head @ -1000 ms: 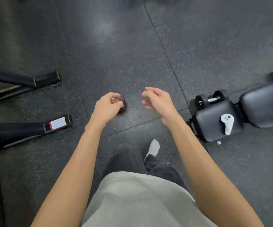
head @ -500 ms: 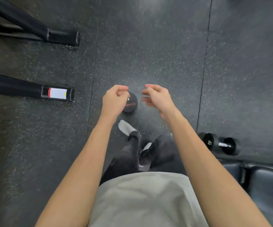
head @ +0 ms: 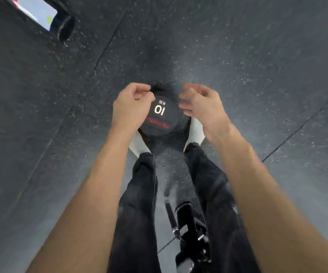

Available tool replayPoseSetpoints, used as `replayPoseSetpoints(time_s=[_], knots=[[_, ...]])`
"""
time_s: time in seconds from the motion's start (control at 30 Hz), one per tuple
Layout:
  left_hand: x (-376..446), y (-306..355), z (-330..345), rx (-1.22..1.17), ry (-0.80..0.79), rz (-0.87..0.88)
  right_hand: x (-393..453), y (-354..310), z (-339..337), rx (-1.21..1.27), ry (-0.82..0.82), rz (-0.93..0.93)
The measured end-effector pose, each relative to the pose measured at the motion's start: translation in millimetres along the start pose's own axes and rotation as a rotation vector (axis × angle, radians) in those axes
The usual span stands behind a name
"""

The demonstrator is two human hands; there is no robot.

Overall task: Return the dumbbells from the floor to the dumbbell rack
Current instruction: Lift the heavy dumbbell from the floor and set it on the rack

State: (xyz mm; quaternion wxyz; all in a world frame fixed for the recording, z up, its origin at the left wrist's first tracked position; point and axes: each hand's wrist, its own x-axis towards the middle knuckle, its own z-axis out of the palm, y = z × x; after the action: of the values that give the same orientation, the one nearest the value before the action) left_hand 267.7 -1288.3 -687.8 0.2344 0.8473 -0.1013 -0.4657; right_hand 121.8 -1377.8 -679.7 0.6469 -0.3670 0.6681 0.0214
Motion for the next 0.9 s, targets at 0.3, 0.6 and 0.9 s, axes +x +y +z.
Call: replayPoseSetpoints(time_s=[0.3,0.6,0.9], knots=[[91,-115,64,-0.077,0.085,-0.265,125,76,60,-0.304,-0.117,0.077],[111,-151,79,-0.658,-0.133,-0.519,160,90,74,-0.236,-0.166,0.264],[71,-117,19,-0.723,-0.23,-0.522,102,40,87,-0.352,-0.204,0.263]])
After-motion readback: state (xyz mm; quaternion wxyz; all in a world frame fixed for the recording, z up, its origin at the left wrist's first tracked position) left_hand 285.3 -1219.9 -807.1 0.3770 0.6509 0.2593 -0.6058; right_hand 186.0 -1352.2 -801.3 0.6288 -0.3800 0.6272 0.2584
